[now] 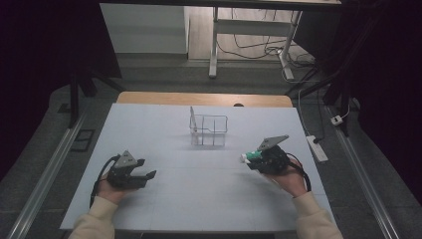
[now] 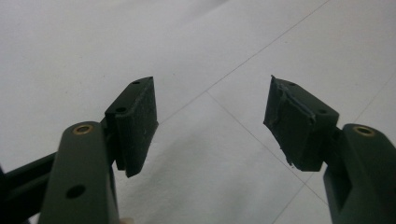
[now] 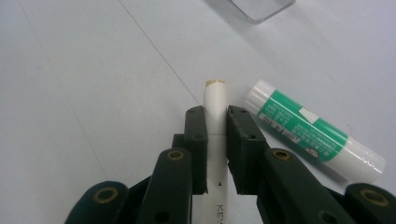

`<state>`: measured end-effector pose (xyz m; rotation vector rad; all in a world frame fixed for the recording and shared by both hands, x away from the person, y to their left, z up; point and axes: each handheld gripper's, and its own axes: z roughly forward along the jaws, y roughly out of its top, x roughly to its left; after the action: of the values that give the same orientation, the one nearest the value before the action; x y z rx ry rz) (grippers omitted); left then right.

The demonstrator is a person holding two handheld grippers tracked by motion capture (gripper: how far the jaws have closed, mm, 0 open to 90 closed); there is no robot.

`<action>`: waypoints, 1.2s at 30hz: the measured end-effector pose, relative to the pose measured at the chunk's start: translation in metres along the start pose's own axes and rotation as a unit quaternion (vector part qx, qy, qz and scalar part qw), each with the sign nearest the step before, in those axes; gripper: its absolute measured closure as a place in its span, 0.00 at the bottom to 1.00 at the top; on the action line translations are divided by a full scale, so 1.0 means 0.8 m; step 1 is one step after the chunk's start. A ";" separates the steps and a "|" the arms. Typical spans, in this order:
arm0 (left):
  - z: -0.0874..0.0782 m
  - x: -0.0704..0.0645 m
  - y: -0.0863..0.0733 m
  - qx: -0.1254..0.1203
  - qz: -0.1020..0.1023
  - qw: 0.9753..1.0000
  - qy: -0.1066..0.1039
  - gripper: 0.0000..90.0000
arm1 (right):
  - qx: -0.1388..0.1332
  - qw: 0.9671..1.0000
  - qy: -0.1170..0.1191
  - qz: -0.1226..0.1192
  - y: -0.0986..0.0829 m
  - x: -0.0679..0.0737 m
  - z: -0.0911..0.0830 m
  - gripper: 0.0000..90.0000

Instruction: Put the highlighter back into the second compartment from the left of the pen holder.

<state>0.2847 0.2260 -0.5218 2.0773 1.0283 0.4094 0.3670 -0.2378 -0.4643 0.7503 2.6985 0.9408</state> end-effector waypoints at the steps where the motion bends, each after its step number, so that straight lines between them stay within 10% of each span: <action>1: 0.000 0.000 0.000 0.000 0.000 1.000 0.000 0.38 | -0.003 1.000 0.000 0.000 0.000 0.000 -0.001 0.86; 20: -0.001 0.000 0.000 -0.002 0.000 1.000 0.000 0.38 | -0.057 0.998 -0.005 -0.006 0.010 0.009 -0.016 0.86; 36: -0.002 0.000 0.001 -0.005 0.000 1.000 0.001 0.38 | -0.143 0.989 -0.024 -0.004 0.022 0.021 -0.030 0.86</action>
<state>0.2843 0.2266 -0.5200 2.0690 1.0256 0.4162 0.3520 -0.2304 -0.4347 0.6901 2.4487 1.2541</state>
